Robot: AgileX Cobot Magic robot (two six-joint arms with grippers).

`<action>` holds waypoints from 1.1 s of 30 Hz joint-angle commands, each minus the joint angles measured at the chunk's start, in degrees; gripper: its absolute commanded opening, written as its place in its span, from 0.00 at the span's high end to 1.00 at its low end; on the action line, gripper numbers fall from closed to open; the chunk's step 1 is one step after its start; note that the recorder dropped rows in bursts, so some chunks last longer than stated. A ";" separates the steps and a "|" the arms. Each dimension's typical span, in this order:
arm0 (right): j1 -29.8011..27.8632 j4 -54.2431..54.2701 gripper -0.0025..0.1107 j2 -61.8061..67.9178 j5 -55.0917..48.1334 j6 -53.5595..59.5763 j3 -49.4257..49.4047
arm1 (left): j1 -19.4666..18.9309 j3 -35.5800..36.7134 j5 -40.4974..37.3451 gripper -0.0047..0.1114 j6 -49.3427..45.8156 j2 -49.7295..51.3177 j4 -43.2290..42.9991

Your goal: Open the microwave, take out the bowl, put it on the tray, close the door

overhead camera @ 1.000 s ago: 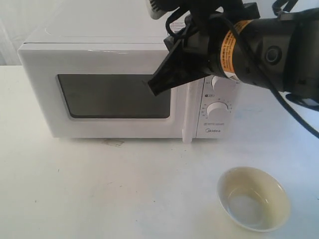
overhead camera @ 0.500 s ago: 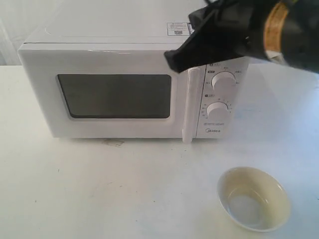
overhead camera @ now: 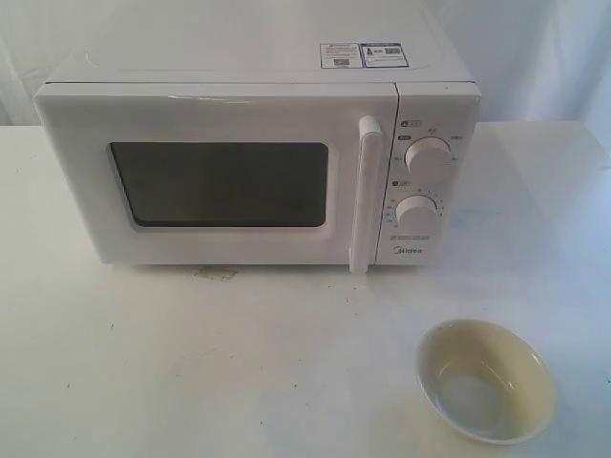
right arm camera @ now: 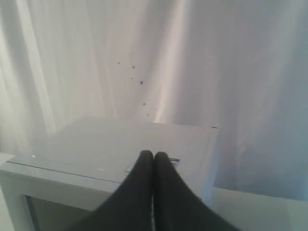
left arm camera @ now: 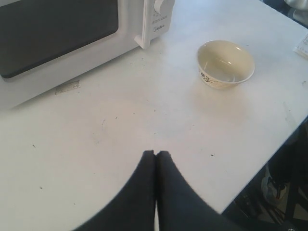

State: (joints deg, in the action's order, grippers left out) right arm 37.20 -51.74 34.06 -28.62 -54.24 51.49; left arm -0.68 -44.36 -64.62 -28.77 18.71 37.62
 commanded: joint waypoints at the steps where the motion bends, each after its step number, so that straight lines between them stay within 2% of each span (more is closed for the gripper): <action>1: -4.41 2.32 0.98 -8.32 -2.14 0.39 -7.62 | 0.12 0.33 -2.58 0.96 0.34 -0.30 0.48; 5: -9.67 3.70 0.98 -15.47 1.92 0.27 -16.66 | 0.12 0.33 -2.58 0.96 0.34 -0.30 0.48; 12: -21.24 3.16 0.98 -27.75 24.48 0.17 -33.76 | 0.12 0.33 -2.58 0.96 0.34 -0.30 0.48; 15: -25.24 3.28 0.98 -31.98 29.23 0.17 -38.72 | 0.12 0.33 -2.58 0.96 0.34 -0.30 0.48; 29: -25.29 3.52 0.98 -33.88 30.16 -5.60 -41.91 | 0.12 0.33 -2.58 0.96 0.34 -0.30 0.48; 32: -25.29 4.46 0.98 -33.88 30.16 -1.08 -42.82 | 0.12 0.33 -2.58 0.96 0.34 -0.30 0.48; 33: -25.29 7.52 0.98 -33.88 29.91 3.80 -43.26 | 0.12 0.33 -2.58 0.96 0.34 -0.30 0.48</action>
State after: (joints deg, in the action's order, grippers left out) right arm 12.24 -47.53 0.48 1.14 -57.38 9.30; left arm -0.68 -44.36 -64.62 -28.77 18.71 37.62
